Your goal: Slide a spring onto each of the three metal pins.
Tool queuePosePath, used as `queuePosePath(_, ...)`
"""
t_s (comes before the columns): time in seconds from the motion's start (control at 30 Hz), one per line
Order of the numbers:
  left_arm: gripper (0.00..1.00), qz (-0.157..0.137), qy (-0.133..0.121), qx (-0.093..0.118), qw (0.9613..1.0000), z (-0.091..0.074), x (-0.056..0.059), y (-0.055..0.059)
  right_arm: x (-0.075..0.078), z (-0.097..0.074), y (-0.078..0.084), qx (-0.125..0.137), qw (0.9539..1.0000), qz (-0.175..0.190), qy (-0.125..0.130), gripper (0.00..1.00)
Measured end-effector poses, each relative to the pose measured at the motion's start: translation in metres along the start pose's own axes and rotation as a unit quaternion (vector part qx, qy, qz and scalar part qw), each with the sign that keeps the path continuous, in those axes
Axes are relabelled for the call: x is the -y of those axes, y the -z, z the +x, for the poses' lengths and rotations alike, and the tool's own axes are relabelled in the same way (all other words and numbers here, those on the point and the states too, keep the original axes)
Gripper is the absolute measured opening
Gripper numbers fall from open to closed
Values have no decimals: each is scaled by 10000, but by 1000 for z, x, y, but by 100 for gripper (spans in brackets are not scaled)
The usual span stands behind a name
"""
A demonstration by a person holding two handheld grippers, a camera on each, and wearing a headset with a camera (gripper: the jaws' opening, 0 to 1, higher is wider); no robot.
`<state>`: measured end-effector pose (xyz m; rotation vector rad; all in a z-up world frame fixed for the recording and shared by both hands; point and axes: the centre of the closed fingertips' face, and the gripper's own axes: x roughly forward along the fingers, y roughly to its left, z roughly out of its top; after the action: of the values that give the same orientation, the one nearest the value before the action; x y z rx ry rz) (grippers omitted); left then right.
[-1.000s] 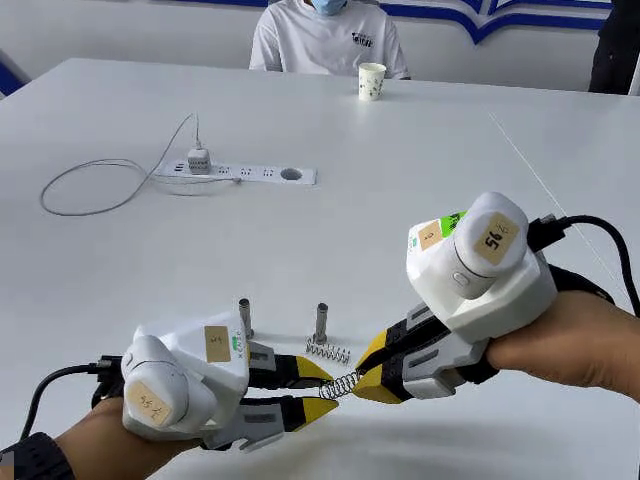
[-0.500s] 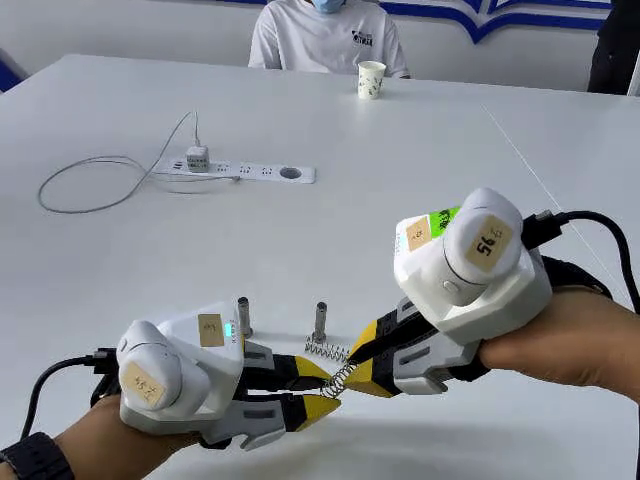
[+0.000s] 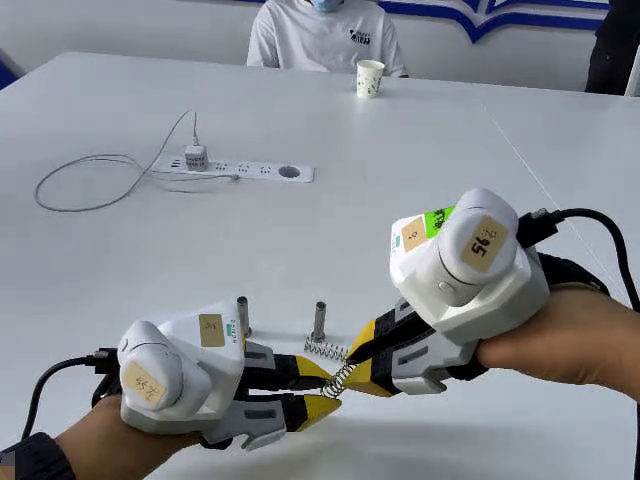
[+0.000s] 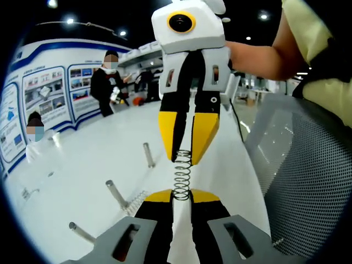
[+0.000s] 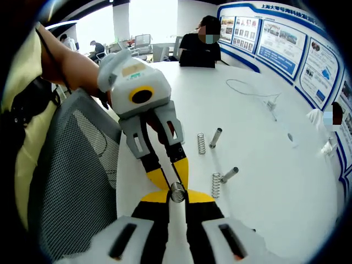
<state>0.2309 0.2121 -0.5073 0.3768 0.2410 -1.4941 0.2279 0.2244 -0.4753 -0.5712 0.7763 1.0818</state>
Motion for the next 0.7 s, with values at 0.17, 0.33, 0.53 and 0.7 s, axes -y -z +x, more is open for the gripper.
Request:
queuePosePath(0.17,14,-20,-34,45,10000,-1,-2,-1,1,-1,0,-36,10000,-12,15,11)
queuePosePath(0.33,17,-21,-71,14,10000,-2,-3,1,2,-4,1,-57,10000,-1,18,11)
queuePosePath(0.53,20,-66,-168,13,9998,-7,-7,2,5,-8,5,-101,9999,10,58,11)
queuePosePath(0.7,23,-125,-303,34,9995,-18,-14,4,10,-15,10,-152,9998,41,117,11)
